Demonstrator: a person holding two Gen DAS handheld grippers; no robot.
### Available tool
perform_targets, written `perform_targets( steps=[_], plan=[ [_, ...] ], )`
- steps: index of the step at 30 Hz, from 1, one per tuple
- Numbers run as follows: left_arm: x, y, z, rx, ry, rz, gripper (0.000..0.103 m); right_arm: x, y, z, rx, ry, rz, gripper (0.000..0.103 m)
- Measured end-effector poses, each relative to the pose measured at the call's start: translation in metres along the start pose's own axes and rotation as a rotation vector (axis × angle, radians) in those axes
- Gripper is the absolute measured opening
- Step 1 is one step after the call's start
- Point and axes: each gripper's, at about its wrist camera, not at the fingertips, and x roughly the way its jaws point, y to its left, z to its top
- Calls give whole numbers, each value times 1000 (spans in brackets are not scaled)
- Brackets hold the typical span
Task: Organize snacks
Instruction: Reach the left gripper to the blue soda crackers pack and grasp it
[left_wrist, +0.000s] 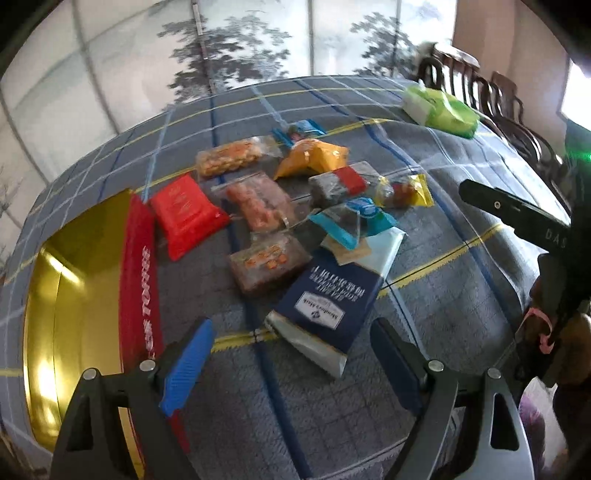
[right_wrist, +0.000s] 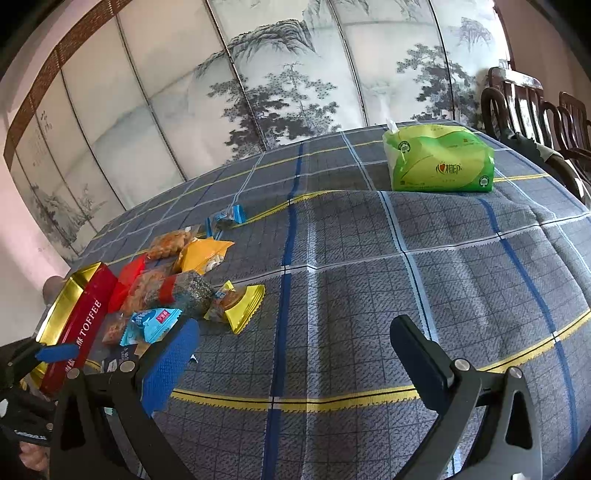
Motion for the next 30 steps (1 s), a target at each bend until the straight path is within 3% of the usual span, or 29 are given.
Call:
perform_targets(
  steps=[14,15,17,18,19,23,27,30],
  plan=[
    [46,-20,32,221,128,-63,88,2,4,-1,3,0,2,103],
    [51,-20,34,218,151,-77,88,3,5,-2,6,2,2,103],
    [55,-16,39,167,167,-121,78,2,2,-1,13,5,1,103],
    [54,-16,40,149,172,-148,61,3,2,-1,18,8,3,103],
    [52,-18,39,148,173,-139,58,3,3,-1,21,11,4,103],
    [43,-28,24,141,122,-88,53,4,-2,-1,47,17,8,103],
    [26,-25,8,6,120,-64,52,3,4,-3,46,17,13,103],
    [6,-24,9,-42,85,-63,49,-1,-4,0,16,21,96,103]
  ],
)
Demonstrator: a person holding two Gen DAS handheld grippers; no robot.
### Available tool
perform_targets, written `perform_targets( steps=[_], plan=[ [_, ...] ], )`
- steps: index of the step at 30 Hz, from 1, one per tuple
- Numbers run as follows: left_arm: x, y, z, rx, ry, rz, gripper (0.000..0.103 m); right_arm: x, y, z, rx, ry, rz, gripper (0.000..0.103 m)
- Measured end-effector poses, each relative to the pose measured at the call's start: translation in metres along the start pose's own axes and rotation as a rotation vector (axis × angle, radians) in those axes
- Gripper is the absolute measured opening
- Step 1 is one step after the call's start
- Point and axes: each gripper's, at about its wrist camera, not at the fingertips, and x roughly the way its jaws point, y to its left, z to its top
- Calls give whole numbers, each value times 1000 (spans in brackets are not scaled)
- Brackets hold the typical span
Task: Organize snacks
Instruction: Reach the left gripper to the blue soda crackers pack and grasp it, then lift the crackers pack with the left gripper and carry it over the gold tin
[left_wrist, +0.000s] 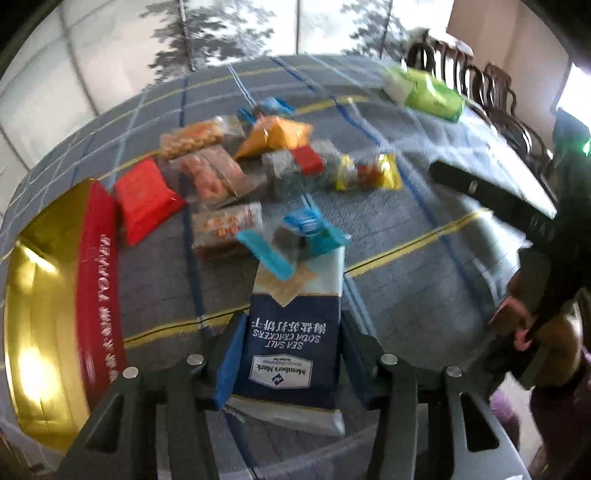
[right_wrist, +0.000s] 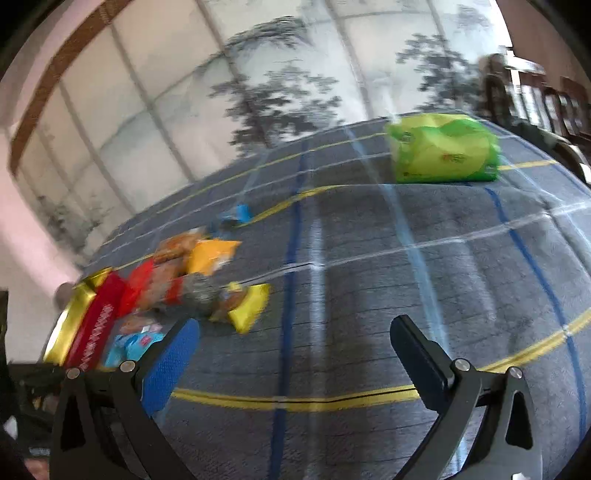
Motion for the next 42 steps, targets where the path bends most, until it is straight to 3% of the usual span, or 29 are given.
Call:
perform_targets(
  steps=[4,7,9,19,23,28,32,36,42],
  plan=[
    [-5,-8,4,60,-14,42,49,-15,18,-1,-102,-3,155,103],
    [1,-1,0,27,17,8,48,-13,35,-2,-199,53,189,103],
    [-5,7,-6,-12,11,-25,48,-11,39,-5,-231,61,159,103],
    [5,5,-14,-1,32,5,49,1,12,-3,-113,106,109,103],
    [20,12,-10,-37,82,-37,51,0,9,-4,-95,98,115,103],
    [21,10,-9,-16,46,-21,51,1,9,-4,-89,101,106,103],
    [12,3,-19,2,-12,54,50,5,12,-2,-115,122,73,103],
    [-15,6,-29,-54,-54,7,50,6,22,4,-209,114,55,103],
    [-46,5,-37,-89,-83,-42,50,34,39,14,-372,180,52,80]
  ],
)
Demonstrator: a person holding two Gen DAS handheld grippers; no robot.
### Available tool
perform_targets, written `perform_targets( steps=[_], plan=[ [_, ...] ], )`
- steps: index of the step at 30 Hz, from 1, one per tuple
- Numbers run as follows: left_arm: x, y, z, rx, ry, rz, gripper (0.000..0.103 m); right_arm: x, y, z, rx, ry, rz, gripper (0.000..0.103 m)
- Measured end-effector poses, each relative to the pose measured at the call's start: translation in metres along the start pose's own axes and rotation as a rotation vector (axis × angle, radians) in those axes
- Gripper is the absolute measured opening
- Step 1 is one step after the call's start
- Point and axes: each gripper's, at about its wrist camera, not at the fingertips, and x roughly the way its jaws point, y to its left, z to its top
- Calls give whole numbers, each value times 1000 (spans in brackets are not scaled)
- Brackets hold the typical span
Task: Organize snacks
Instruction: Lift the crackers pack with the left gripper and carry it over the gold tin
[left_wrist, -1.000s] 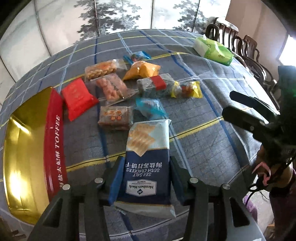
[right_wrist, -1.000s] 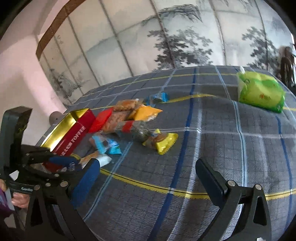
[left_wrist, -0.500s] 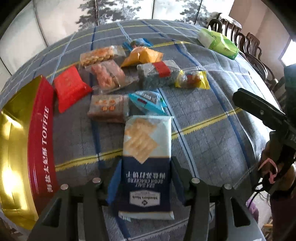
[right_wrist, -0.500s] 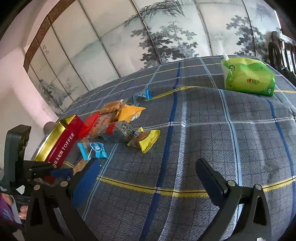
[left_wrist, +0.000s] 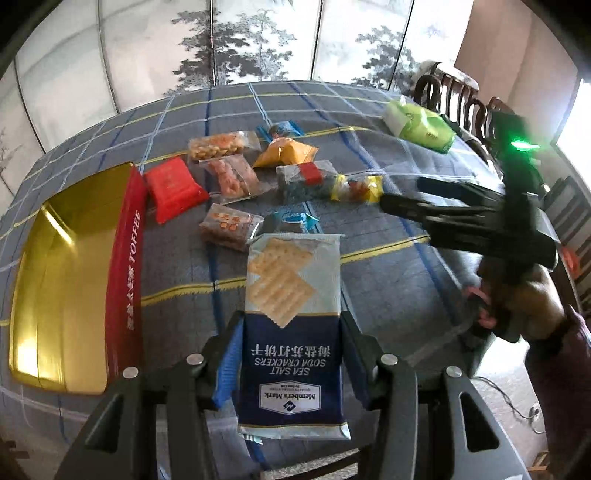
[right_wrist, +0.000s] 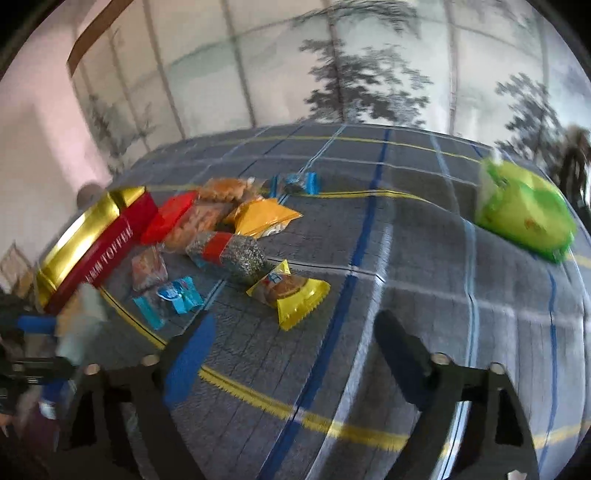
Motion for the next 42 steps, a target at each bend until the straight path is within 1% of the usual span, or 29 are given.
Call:
perform_targets(
  steps=[3,6,7,9,10,11,13,14,16,19,21,22,24,25,27,29,31,36,42],
  plan=[
    [-10,0,-3,-11,-2,-11,50,12,8,6,-92,30,-12,78],
    [-20,1,-6,-12,-16,-4,50,18,14,14,-176,28,-30,78],
    [-23,2,-6,-16,-20,-7,50,20,14,16,-191,35,-26,76],
    [-25,5,-7,-24,-18,-14,50,28,15,19,-218,71,-22,65],
    [-26,6,-7,-32,-15,-13,50,36,14,20,-228,109,-39,49],
    [-26,7,-7,-35,-15,-12,50,42,14,19,-228,140,-45,40],
    [-28,7,-9,-35,-20,-7,50,40,10,18,-200,144,-14,35],
    [-31,7,-10,-36,-24,-4,50,38,9,16,-195,144,-24,33],
    [-34,8,-11,-40,-33,-1,50,31,7,12,-160,125,-40,33],
    [-40,12,-11,-50,-51,1,50,9,-6,3,-23,32,-11,33],
    [-45,15,-12,-62,-63,9,50,3,-16,-4,55,-10,-41,33],
    [-47,17,-12,-67,-69,13,50,1,-26,-8,121,-14,-46,33],
    [-52,21,-12,-77,-81,23,50,-8,-33,-10,192,-70,-72,33],
    [-56,23,-13,-82,-85,29,50,-11,-40,-12,233,-83,-78,33],
    [-62,27,-14,-87,-99,36,50,-11,-52,-13,295,-79,-85,33],
    [-68,31,-14,-93,-118,51,50,-11,-57,-13,323,-82,-89,33],
    [-71,35,-15,-103,-125,59,50,-8,-56,-11,314,-61,-103,33],
    [-77,49,-15,-122,-141,86,50,-4,-57,-11,327,-48,-128,33],
    [-83,69,-14,-137,-166,143,50,-1,-56,-12,339,-29,-161,33]
  ],
)
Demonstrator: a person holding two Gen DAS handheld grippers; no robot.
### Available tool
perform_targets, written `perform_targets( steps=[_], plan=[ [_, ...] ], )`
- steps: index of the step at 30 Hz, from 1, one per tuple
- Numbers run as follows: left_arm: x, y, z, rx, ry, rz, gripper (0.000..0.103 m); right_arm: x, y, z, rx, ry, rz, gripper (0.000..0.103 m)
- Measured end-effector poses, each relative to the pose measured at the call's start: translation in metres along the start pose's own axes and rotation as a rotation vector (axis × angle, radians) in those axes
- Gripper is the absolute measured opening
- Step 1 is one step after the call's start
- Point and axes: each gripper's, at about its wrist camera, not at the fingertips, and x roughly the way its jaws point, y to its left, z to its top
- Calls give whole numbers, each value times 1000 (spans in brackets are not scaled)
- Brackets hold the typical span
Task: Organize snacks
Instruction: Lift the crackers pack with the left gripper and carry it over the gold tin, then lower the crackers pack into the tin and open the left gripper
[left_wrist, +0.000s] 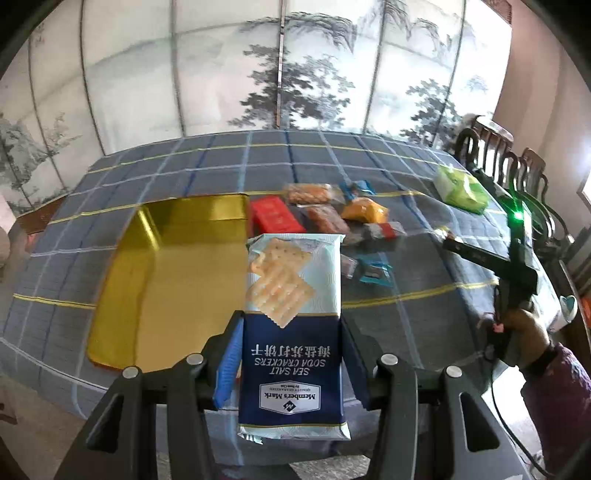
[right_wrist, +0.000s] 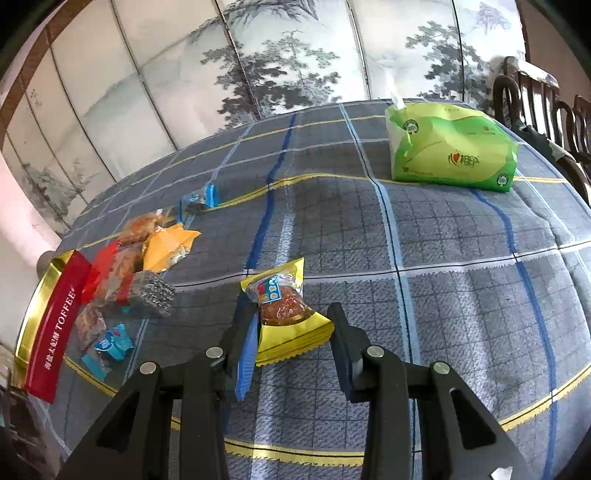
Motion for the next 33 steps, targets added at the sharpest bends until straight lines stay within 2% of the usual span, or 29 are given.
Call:
perform_targets(
  steps=[9,17,21,25,30,33],
  plan=[
    [12,40,11,-25,2,59,50,2,3,-1,-9,8,-27,33],
    [41,72,32,26,20,128,50,5,5,-1,-22,11,-47,34],
    [57,90,47,44,32,127,50,5,7,-1,-29,12,-56,34],
    [80,113,63,27,72,114,50,5,8,-1,-35,12,-63,34],
    [111,133,80,41,122,151,50,5,7,-1,-36,12,-63,34],
    [126,140,87,41,146,147,50,5,7,-1,-37,12,-64,34]
  ],
)
